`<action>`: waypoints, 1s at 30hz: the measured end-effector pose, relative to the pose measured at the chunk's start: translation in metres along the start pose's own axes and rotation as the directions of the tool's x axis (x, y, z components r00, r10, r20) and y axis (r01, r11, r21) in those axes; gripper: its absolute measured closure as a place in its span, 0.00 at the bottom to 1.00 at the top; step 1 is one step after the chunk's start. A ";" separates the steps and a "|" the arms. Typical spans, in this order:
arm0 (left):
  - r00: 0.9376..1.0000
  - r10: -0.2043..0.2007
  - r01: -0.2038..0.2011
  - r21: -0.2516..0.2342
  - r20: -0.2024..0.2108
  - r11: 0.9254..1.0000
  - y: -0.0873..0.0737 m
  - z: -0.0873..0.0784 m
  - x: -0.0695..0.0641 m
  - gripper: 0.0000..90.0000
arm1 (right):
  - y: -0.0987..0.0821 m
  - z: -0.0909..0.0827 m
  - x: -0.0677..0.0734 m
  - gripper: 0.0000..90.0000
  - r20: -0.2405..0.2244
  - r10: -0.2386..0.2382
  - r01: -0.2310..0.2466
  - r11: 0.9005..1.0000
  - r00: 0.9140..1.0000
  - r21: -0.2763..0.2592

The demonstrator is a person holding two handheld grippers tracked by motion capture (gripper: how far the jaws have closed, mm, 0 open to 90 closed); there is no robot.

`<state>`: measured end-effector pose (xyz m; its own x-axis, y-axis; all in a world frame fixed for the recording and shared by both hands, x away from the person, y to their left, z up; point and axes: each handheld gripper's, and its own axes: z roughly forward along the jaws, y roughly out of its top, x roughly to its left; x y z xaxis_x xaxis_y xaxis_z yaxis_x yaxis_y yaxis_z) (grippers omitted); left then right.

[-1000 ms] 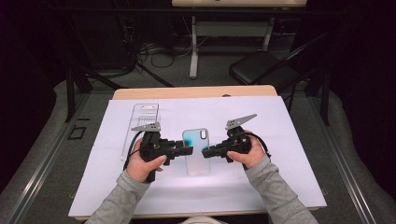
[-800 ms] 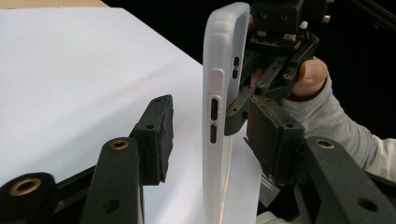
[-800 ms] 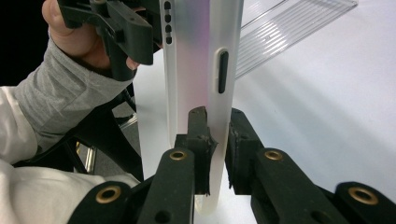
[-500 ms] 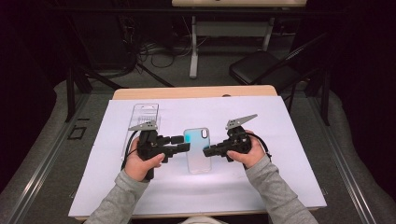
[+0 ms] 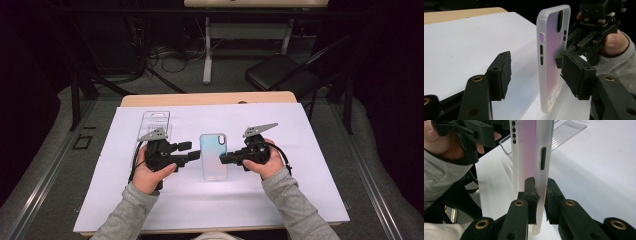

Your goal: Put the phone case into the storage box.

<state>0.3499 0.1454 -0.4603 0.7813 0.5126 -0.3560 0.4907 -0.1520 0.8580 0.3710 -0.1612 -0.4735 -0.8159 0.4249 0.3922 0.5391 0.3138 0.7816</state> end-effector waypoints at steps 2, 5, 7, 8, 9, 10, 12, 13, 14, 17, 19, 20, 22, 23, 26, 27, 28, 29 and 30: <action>1.000 -0.001 0.001 0.000 -0.004 1.000 0.000 0.000 0.001 0.45 | 0.000 0.000 -0.001 0.91 0.010 0.003 -0.003 1.000 1.000 0.000; 1.000 -0.005 0.005 -0.007 -0.017 1.000 0.000 0.000 0.001 0.44 | -0.001 0.000 -0.001 0.91 0.032 0.005 -0.004 1.000 0.999 -0.015; 1.000 0.001 -0.001 -0.007 -0.031 1.000 0.000 -0.001 0.002 0.44 | -0.001 0.000 -0.001 0.91 0.045 0.002 -0.001 1.000 0.999 -0.021; 0.999 0.001 -0.002 -0.010 -0.038 1.000 0.000 -0.001 0.002 0.44 | -0.001 -0.001 -0.001 0.91 0.050 0.002 -0.001 1.000 0.999 -0.021; 0.999 -0.001 0.001 -0.013 -0.041 1.000 0.000 -0.002 0.002 0.44 | -0.001 -0.001 -0.001 0.91 0.052 0.002 -0.001 1.000 0.999 -0.022; 0.999 0.000 -0.001 -0.015 -0.051 1.000 0.000 -0.002 0.002 0.44 | -0.001 -0.001 -0.001 0.91 0.057 0.000 0.002 1.000 0.998 -0.022; 0.998 0.005 -0.006 -0.018 -0.063 1.000 0.000 -0.003 0.003 0.44 | -0.001 0.000 -0.001 0.91 0.067 -0.002 0.004 1.000 0.998 -0.024; 0.998 0.004 -0.006 -0.019 -0.069 1.000 0.000 -0.003 0.003 0.44 | -0.001 0.000 -0.001 0.91 0.069 -0.004 0.005 1.000 0.998 -0.022; 0.997 0.005 -0.006 -0.019 -0.076 1.000 0.000 -0.003 0.003 0.44 | -0.002 0.000 -0.001 0.91 0.072 -0.004 0.006 1.000 0.997 -0.026; 0.996 0.008 -0.010 -0.023 -0.091 1.000 0.000 -0.004 0.003 0.44 | -0.002 0.001 -0.001 0.91 0.080 -0.004 0.006 1.000 0.997 -0.026; 0.995 0.008 -0.011 -0.025 -0.096 1.000 0.000 -0.004 0.003 0.44 | -0.002 0.001 0.000 0.91 0.087 -0.003 0.005 1.000 0.996 -0.026; 0.995 0.009 -0.012 -0.027 -0.102 1.000 0.000 -0.005 0.003 0.44 | -0.002 0.001 0.000 0.91 0.089 -0.003 0.005 1.000 0.996 -0.026; 0.993 0.015 -0.018 -0.027 -0.118 0.999 0.000 -0.005 0.003 0.44 | -0.002 0.001 -0.001 0.91 0.099 0.001 0.003 0.999 0.995 -0.035; 0.992 0.020 -0.023 -0.027 -0.126 0.999 0.000 -0.005 0.003 0.44 | -0.002 0.001 -0.001 0.91 0.102 0.000 0.004 0.999 0.995 -0.038; 0.990 0.028 -0.031 -0.024 -0.141 0.999 0.000 -0.005 0.002 0.44 | -0.003 0.001 -0.001 0.91 0.115 0.003 0.002 0.999 0.993 -0.043; 0.989 0.028 -0.031 -0.024 -0.142 0.999 0.000 -0.005 0.002 0.44 | -0.003 0.001 -0.001 0.91 0.116 0.005 0.000 0.999 0.993 -0.046; 0.989 0.028 -0.032 -0.025 -0.146 0.999 0.000 -0.005 0.002 0.44 | -0.003 0.002 0.000 0.91 0.119 0.001 0.004 0.999 0.993 -0.045; 0.988 0.033 -0.037 -0.022 -0.153 0.999 0.000 -0.005 0.001 0.44 | -0.004 0.002 0.000 0.91 0.124 0.001 0.005 0.999 0.992 -0.045; 0.987 0.038 -0.042 -0.021 -0.159 0.999 0.000 -0.005 0.001 0.44 | -0.004 0.003 0.001 0.91 0.133 -0.009 0.015 0.999 0.991 -0.046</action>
<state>0.3486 0.1500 -0.4592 0.7285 0.6339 -0.2598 0.4493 -0.1558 0.8797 0.3690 -0.1595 -0.4776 -0.7855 0.5315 0.3172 0.5166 0.2807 0.8089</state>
